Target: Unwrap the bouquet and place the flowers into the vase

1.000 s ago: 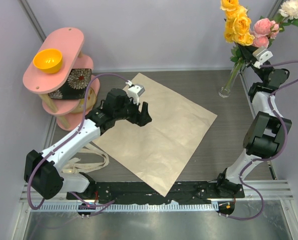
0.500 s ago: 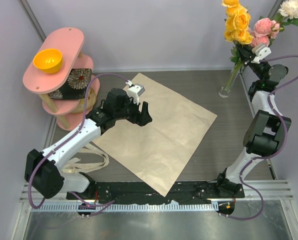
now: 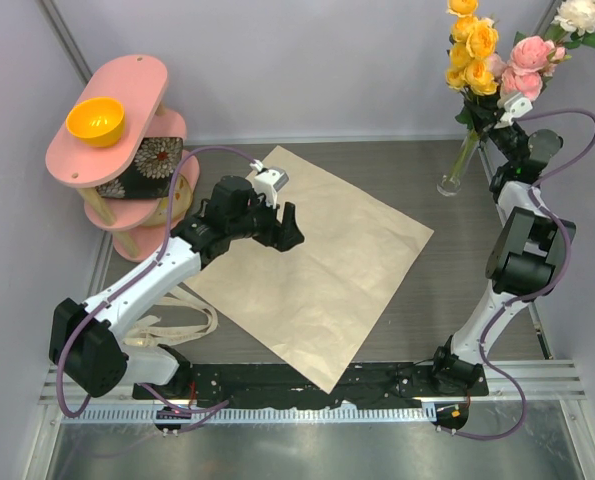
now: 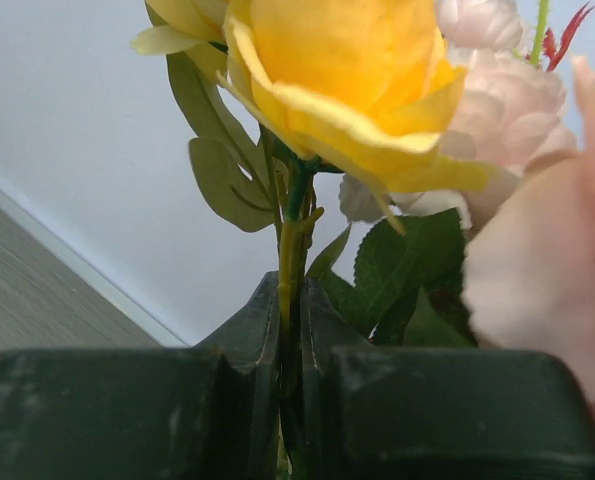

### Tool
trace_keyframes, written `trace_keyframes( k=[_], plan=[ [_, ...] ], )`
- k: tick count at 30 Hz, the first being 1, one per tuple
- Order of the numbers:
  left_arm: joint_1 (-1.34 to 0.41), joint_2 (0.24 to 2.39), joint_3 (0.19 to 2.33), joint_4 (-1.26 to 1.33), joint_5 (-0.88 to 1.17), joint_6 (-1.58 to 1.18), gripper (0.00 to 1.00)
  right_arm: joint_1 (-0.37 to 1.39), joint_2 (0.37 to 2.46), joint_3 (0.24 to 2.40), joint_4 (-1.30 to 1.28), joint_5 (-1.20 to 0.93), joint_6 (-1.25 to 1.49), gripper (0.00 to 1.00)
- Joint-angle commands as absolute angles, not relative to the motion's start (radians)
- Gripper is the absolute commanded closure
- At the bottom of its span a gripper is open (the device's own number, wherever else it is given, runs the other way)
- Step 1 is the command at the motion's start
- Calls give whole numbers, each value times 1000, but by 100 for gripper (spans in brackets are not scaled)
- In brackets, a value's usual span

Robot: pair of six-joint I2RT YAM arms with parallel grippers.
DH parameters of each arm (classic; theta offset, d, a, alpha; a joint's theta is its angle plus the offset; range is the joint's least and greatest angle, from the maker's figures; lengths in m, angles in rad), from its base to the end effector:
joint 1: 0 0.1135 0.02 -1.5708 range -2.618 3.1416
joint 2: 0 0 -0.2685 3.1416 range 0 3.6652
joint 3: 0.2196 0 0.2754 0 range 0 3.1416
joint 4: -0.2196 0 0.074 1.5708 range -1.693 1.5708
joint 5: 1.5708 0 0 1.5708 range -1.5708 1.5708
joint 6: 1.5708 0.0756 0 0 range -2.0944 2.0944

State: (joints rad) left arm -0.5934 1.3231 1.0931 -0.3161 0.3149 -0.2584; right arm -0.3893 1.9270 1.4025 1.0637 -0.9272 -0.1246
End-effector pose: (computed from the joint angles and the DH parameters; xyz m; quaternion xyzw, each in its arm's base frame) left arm 0.2806 -0.2175 0.2952 0.2193 0.8359 -0.3245 0.3844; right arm 0.4659 -0.1258 0.3438 -0.3274 0.4886 0.0156 0.8086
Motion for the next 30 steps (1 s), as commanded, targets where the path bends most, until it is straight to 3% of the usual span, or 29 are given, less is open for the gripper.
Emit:
trace_keyframes(
  k=[1, 30],
  plan=[
    [-586, 1315, 1103, -262, 330, -265, 27, -393, 1940, 1454, 1060, -908, -121, 99],
    [-586, 1290, 1097, -262, 333, -270, 27, -351, 2034, 1338, 1114, -836, -80, 99]
  ],
)
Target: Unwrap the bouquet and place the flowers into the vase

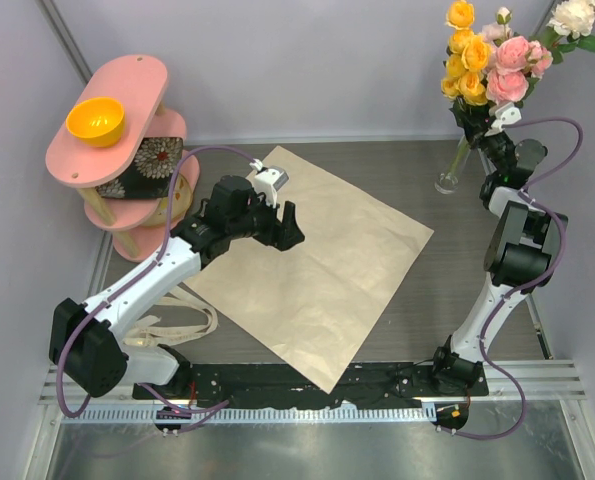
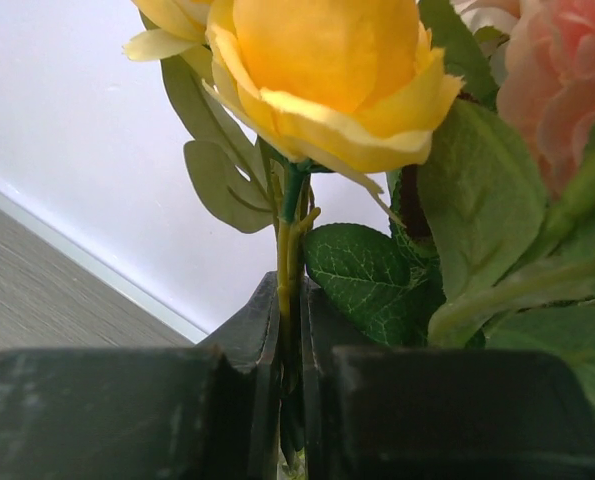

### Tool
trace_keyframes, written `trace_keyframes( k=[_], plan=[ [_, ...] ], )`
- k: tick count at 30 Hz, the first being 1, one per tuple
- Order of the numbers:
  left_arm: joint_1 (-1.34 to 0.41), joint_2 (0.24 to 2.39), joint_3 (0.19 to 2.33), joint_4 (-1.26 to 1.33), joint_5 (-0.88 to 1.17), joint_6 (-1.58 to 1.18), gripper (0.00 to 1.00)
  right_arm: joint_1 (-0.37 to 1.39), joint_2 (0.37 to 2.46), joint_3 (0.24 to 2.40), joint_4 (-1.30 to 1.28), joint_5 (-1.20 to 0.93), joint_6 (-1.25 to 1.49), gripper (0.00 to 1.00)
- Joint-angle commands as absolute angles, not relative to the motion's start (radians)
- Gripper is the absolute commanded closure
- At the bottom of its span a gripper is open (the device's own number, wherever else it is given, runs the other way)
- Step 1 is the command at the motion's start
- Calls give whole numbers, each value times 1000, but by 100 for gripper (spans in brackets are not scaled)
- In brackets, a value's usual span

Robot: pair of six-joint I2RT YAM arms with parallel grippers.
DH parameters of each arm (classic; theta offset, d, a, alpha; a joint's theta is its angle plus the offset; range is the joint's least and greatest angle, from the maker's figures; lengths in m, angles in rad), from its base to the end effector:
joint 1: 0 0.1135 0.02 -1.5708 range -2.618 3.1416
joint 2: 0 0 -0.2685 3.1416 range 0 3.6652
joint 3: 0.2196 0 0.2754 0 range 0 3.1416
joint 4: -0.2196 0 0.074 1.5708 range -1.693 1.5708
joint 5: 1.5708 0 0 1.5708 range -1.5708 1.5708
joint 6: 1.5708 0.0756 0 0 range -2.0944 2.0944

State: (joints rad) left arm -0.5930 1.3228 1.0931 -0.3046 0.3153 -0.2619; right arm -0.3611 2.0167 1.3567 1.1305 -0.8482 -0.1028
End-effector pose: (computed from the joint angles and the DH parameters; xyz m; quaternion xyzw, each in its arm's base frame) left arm 0.2813 -0.2178 0.2967 0.2181 0.8334 -0.3269 0.3887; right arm 0.4835 -0.1220 0.2946 -0.2865 0.5177 0.0308 0.8056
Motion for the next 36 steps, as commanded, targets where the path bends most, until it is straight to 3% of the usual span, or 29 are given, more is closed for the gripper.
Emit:
trace_keyframes(
  k=[1, 8, 11, 17, 28, 36],
  plan=[
    [-586, 1289, 1097, -262, 331, -271, 27, -351, 2033, 1338, 1112, -835, -80, 99],
    [-586, 1269, 1097, -264, 333, -275, 27, -341, 2002, 1342, 1068, -813, -100, 89],
    [-586, 1258, 1095, -265, 333, -276, 27, -336, 1984, 1339, 1045, -789, -109, 74],
    [-586, 1229, 1089, -265, 333, -279, 27, -319, 1938, 1324, 994, -743, -146, 61],
    [-586, 1177, 1085, -265, 344, -288, 27, -296, 1849, 1269, 898, -657, -184, 46],
    [-589, 1138, 1083, -258, 367, -302, 27, -249, 1781, 1267, 732, -537, -267, 31]
  ],
)
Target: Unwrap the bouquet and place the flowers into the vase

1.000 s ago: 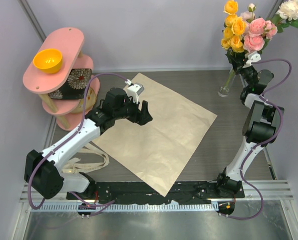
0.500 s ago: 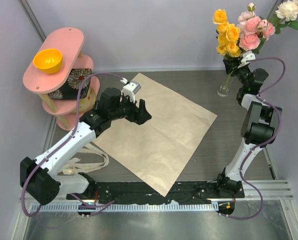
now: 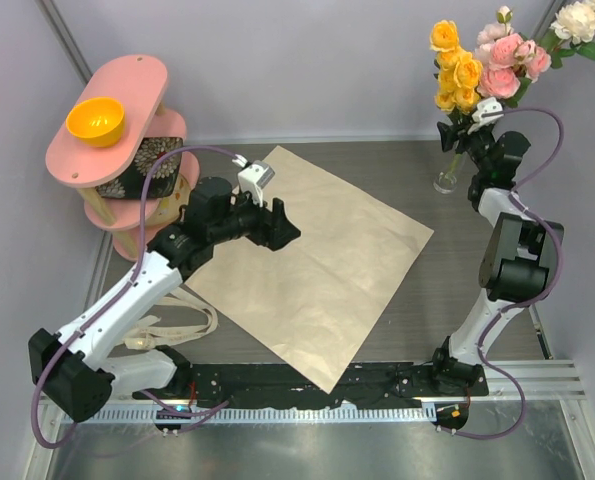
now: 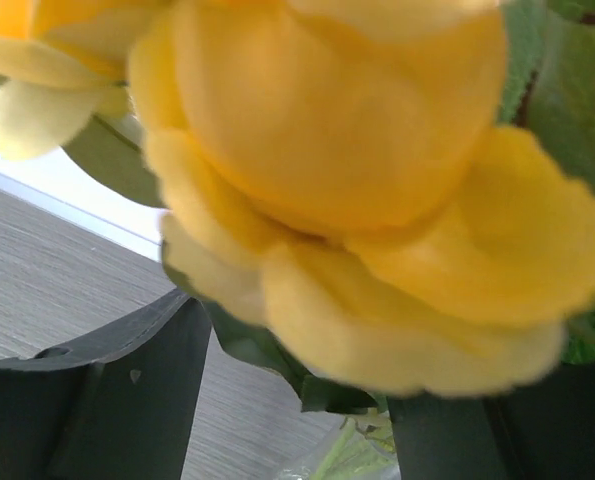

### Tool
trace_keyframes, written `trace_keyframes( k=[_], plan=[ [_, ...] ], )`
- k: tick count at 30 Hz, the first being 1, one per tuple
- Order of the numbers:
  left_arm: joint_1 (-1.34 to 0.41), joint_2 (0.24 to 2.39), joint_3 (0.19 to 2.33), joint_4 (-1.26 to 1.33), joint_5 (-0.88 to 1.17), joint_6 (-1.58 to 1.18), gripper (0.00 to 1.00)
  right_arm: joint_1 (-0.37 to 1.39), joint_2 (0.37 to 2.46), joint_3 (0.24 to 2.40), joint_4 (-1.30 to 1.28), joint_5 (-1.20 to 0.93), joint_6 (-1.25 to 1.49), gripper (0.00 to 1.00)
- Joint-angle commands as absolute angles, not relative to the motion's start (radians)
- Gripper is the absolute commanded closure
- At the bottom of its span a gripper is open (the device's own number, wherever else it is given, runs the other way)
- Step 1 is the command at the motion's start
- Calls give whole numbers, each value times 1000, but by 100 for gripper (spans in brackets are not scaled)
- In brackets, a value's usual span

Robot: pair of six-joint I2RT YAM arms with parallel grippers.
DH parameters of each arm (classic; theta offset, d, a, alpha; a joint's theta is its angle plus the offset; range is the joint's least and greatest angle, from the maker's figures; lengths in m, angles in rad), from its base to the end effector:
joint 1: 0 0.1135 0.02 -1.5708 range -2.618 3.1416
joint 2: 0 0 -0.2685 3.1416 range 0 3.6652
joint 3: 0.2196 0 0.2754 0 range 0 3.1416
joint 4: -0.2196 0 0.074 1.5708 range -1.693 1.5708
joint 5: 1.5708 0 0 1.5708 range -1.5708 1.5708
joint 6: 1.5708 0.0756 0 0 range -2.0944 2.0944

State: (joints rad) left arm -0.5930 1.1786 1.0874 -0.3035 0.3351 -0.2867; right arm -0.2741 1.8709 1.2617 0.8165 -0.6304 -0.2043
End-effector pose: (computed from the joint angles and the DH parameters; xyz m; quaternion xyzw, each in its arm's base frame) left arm 0.2554 -0.2021 0.3410 0.2166 0.7967 -0.3585 0.4358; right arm 0.4802 -0.0887 0.2932 -0.2197 0.6071 0.0149 0.7635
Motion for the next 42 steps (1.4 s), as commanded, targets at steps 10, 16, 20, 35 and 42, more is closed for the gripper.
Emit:
trace_keyframes(
  k=[10, 16, 20, 35, 42],
  plan=[
    [-604, 1094, 1086, -252, 385, -316, 27, -221, 1668, 1284, 511, -364, -288, 13],
    [-615, 1063, 1083, -242, 393, -327, 27, -190, 1588, 1299, 338, -220, -307, 10],
    [-620, 1051, 1080, -230, 416, -337, 27, -179, 1563, 1324, 209, -132, -285, 9],
    [-669, 1028, 1071, -218, 390, -348, 27, -80, 1421, 1456, -375, 372, 97, 5],
    [-669, 1019, 1068, -216, 334, -341, 27, 200, 1266, 1389, -656, 587, 279, 5]
  ],
)
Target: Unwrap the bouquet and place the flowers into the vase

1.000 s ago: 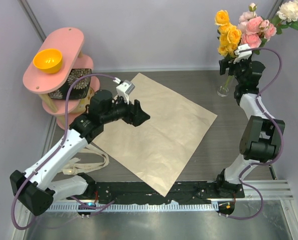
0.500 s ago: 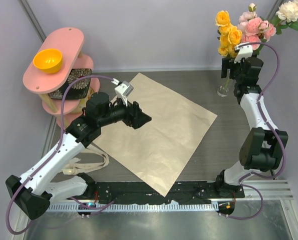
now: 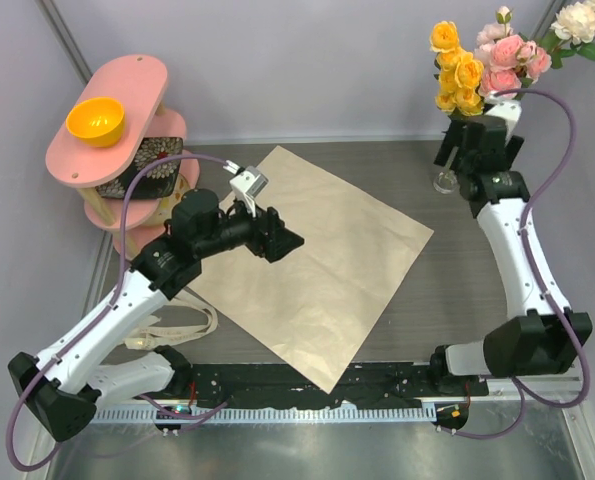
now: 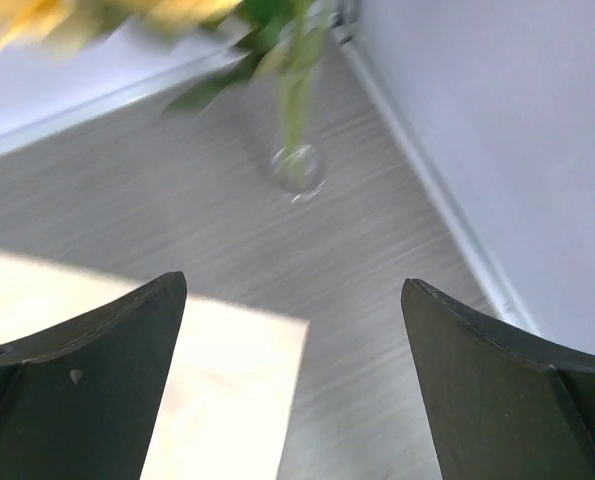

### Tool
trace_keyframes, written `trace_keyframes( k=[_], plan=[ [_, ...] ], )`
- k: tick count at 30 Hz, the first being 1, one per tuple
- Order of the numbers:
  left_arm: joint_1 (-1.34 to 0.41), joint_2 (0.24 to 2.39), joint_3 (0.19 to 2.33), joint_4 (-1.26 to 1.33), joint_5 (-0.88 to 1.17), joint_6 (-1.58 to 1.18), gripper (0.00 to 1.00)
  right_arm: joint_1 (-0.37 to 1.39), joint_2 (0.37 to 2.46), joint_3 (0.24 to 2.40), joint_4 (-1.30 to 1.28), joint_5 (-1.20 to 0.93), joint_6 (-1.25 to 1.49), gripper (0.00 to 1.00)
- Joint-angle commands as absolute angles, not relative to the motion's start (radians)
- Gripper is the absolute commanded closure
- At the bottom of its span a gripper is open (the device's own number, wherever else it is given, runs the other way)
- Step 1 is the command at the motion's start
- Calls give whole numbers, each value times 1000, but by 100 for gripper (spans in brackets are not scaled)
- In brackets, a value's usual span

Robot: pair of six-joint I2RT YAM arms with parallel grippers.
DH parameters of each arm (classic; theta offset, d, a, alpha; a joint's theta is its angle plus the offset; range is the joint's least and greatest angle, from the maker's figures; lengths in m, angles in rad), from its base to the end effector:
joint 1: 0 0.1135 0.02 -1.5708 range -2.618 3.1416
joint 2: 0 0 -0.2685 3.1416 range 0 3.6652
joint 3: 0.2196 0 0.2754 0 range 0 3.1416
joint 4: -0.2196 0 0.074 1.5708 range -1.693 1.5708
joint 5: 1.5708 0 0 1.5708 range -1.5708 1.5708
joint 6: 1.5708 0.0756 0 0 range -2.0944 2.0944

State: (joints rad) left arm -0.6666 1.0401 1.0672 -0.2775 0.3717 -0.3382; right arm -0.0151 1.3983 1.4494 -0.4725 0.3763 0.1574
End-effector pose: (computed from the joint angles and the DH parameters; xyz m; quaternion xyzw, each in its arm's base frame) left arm 0.2118 -0.2016 0.3765 0.2387 0.7473 -0.4181 0.4580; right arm 0.3705 -0.0334 0.3926 0.1723 0.8127 -0.1186 0.5438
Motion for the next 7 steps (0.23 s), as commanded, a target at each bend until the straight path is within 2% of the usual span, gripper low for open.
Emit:
trace_keyframes(
  k=[1, 2, 7],
  plan=[
    [-669, 1017, 1071, -216, 313, -345, 27, 266, 1238, 1364, -664, 594, 273, 5],
    [-669, 1012, 1075, -222, 304, -348, 27, 363, 1200, 1339, -676, 610, 293, 5],
    [-669, 960, 1179, -302, 200, -425, 26, 567, 930, 1227, -574, 474, 408, 4]
  ],
)
